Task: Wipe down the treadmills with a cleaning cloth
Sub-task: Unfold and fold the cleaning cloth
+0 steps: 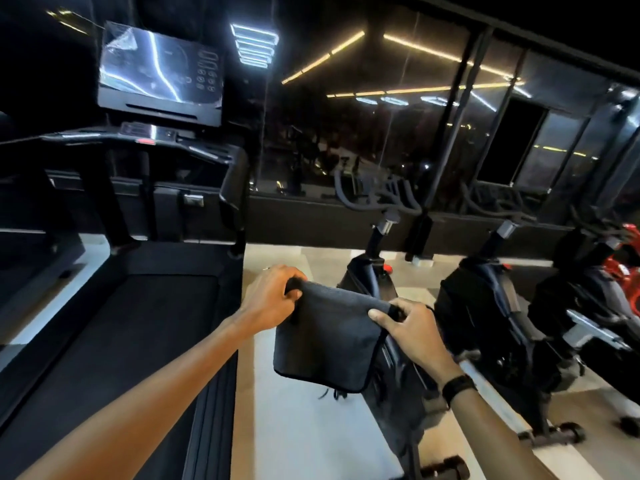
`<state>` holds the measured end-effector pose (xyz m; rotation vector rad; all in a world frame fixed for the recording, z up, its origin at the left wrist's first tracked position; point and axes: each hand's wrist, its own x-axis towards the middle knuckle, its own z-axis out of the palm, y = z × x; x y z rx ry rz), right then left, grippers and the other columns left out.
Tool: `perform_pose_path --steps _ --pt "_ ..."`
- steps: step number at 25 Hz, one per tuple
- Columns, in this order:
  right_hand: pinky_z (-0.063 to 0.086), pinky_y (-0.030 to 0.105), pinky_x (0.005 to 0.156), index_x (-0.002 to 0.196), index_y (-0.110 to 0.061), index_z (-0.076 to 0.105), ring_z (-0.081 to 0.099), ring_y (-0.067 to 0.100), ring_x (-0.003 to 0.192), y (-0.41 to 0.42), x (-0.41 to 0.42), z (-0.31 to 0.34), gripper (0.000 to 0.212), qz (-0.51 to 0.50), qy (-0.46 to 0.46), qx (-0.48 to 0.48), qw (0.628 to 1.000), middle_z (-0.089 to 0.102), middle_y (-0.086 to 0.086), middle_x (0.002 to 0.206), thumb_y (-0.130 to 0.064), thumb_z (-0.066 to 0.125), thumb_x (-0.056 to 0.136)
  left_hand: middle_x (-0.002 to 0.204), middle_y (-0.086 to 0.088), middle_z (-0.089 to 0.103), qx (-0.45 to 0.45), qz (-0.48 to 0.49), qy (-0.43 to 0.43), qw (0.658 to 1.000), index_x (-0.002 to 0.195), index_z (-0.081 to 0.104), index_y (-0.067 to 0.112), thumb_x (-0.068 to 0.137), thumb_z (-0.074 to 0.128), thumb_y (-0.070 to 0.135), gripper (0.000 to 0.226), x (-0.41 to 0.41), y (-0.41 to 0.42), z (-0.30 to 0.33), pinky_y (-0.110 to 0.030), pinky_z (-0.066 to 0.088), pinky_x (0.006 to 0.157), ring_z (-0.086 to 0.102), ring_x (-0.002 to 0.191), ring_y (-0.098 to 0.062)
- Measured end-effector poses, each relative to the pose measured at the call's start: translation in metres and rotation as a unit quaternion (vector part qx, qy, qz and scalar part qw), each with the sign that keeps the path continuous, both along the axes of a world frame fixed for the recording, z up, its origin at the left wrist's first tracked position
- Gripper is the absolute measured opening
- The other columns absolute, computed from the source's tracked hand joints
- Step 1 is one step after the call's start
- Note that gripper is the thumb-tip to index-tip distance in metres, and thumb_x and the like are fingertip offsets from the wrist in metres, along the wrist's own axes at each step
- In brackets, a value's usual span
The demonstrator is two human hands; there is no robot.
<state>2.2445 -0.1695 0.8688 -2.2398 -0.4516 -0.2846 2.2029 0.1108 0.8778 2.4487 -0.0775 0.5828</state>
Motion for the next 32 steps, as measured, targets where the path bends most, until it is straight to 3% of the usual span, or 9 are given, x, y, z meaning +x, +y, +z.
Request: perform_pose_path --steps 3,6,8,12,18,22,25,29,32 --pt "0.052 0.038 0.071 0.085 -0.027 0.069 0.065 0.012 0.075 0.038 0.090 0.024 0.013 0.031 -0.021 -0.016 0.999 0.069 -0.006 0.075 -0.037 0.076 0.087 0.106 0.014 0.061 -0.026 0.043 -0.028 0.998 0.108 0.067 0.031 0.089 0.070 0.019 0.022 0.062 0.033 0.015 -0.021 0.038 0.078 0.049 0.095 -0.002" --pt "0.048 0.028 0.075 0.097 -0.019 0.069 0.064 0.015 0.089 0.081 0.156 0.027 0.010 0.045 -0.038 0.012 0.998 0.070 -0.004 0.090 -0.022 0.074 0.089 0.091 0.020 0.058 -0.037 0.086 -0.065 0.993 0.098 0.066 0.032 0.084 0.074 0.022 0.019 0.101 0.061 0.020 -0.020 0.036 0.069 0.048 0.088 -0.001" --pt "0.046 0.026 0.074 0.097 -0.016 0.068 0.064 0.016 0.091 0.117 0.195 0.019 0.009 0.063 -0.037 0.037 0.997 0.069 -0.004 0.092 -0.020 0.072 0.090 0.092 0.016 0.060 -0.029 0.112 -0.064 0.991 0.098 0.067 0.030 0.084 0.075 0.024 0.017 0.125 0.082 0.018 -0.027 0.041 0.073 0.050 0.093 -0.007" --pt "0.051 0.040 0.080 0.097 -0.012 0.068 0.063 0.021 0.090 0.197 0.277 0.013 0.012 0.099 -0.047 0.069 0.992 0.069 0.003 0.092 -0.023 0.069 0.092 0.094 0.014 0.058 -0.064 0.177 -0.119 0.975 0.099 0.064 0.023 0.088 0.072 0.022 0.014 0.182 0.137 0.014 -0.026 0.042 0.076 0.053 0.094 -0.009" --pt "0.047 0.029 0.081 0.103 -0.019 0.069 0.062 0.018 0.097 0.296 0.404 0.039 0.013 0.179 -0.071 0.117 0.974 0.068 0.000 0.100 -0.025 0.069 0.091 0.095 0.016 0.056 -0.095 0.238 -0.178 0.950 0.100 0.058 0.023 0.093 0.066 0.020 0.011 0.280 0.200 0.034 -0.024 0.044 0.075 0.055 0.089 -0.005" --pt "0.058 0.047 0.080 0.104 -0.020 0.069 0.068 0.025 0.091 0.355 0.473 0.067 0.015 0.225 -0.052 0.180 0.956 0.069 0.005 0.098 -0.026 0.069 0.091 0.092 0.012 0.061 -0.106 0.260 -0.236 0.930 0.098 0.057 0.027 0.094 0.064 0.025 0.008 0.332 0.233 0.045 -0.015 0.046 0.064 0.060 0.082 -0.005" --pt "0.059 0.047 0.082 0.110 -0.018 0.069 0.070 0.026 0.092 0.402 0.493 0.063 0.019 0.269 -0.001 0.247 0.931 0.069 0.006 0.105 -0.026 0.069 0.093 0.084 0.012 0.062 -0.117 0.290 -0.265 0.912 0.095 0.054 0.032 0.095 0.060 0.032 0.006 0.352 0.253 0.036 -0.014 0.044 0.060 0.058 0.071 -0.006" --pt "0.054 0.023 0.091 0.129 -0.022 0.059 0.064 0.007 0.108 0.448 0.494 0.052 0.046 0.333 0.006 0.279 0.901 0.058 -0.002 0.126 -0.040 0.070 0.088 0.072 0.012 0.060 -0.129 0.333 -0.259 0.897 0.095 0.052 0.033 0.092 0.058 0.042 0.011 0.370 0.297 0.035 -0.026 0.044 0.053 0.056 0.057 -0.007" --pt "0.035 0.030 0.115 0.157 -0.029 0.020 0.034 0.010 0.144 0.474 0.481 0.027 0.103 0.401 0.047 0.141 0.904 0.026 -0.002 0.159 -0.066 0.070 0.075 0.071 0.013 0.061 -0.122 0.346 -0.255 0.895 0.091 0.051 0.034 0.088 0.057 0.050 0.018 0.386 0.317 0.029 -0.021 0.043 0.053 0.058 0.060 -0.006"
